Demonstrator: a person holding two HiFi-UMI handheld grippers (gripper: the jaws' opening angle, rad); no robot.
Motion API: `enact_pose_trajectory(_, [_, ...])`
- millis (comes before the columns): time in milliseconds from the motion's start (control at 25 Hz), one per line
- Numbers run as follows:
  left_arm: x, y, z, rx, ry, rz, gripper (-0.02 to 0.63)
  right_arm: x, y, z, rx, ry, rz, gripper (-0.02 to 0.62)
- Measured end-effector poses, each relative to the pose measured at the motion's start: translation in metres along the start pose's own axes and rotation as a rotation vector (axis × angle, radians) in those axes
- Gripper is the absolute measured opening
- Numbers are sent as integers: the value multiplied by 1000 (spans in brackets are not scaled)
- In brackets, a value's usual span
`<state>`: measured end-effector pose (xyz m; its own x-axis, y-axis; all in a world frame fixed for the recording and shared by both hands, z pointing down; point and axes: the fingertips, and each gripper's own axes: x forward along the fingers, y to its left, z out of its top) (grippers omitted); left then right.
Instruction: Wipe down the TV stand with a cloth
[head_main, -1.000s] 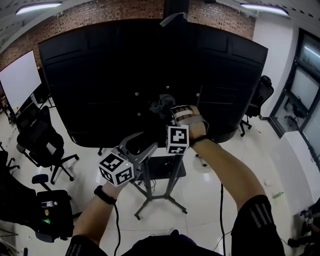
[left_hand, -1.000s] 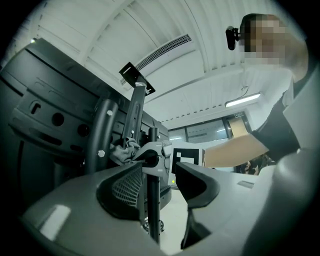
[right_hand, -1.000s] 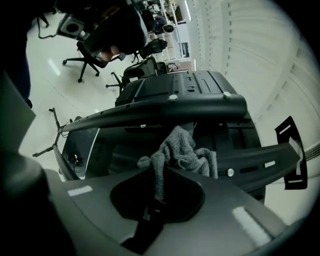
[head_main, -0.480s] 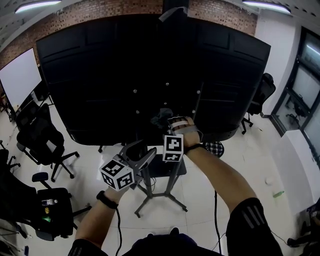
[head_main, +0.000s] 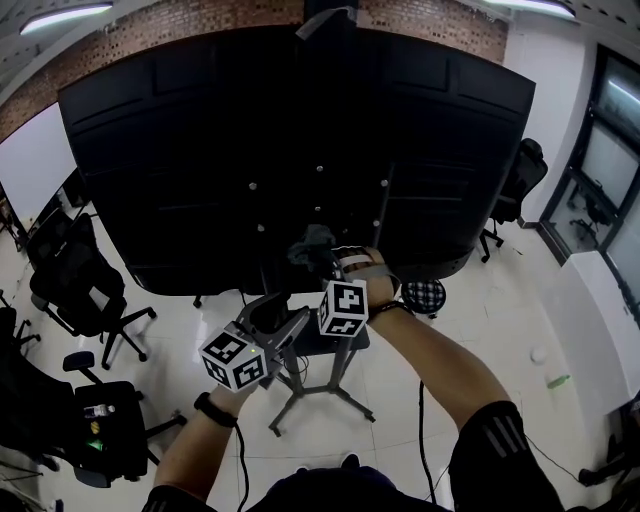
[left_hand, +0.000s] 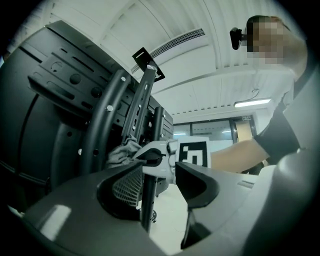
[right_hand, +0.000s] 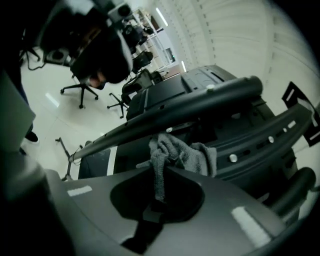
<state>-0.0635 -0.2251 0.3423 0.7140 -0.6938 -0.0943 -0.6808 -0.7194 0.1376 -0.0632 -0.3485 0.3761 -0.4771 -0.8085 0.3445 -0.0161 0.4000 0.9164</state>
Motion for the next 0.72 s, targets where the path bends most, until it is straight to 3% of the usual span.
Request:
enact_pose_trajectory(240, [10, -14, 21, 93, -25, -16, 219, -86, -68, 2, 233, -193, -138, 18])
enact_pose_trajectory(520, [41, -46, 49, 154, -64, -86, 218, -161, -144, -48, 353, -238, -303, 18])
enact_pose_trajectory(720, [71, -64, 59, 201, -77, -118, 219, -178, -174, -85, 406, -235, -373, 18])
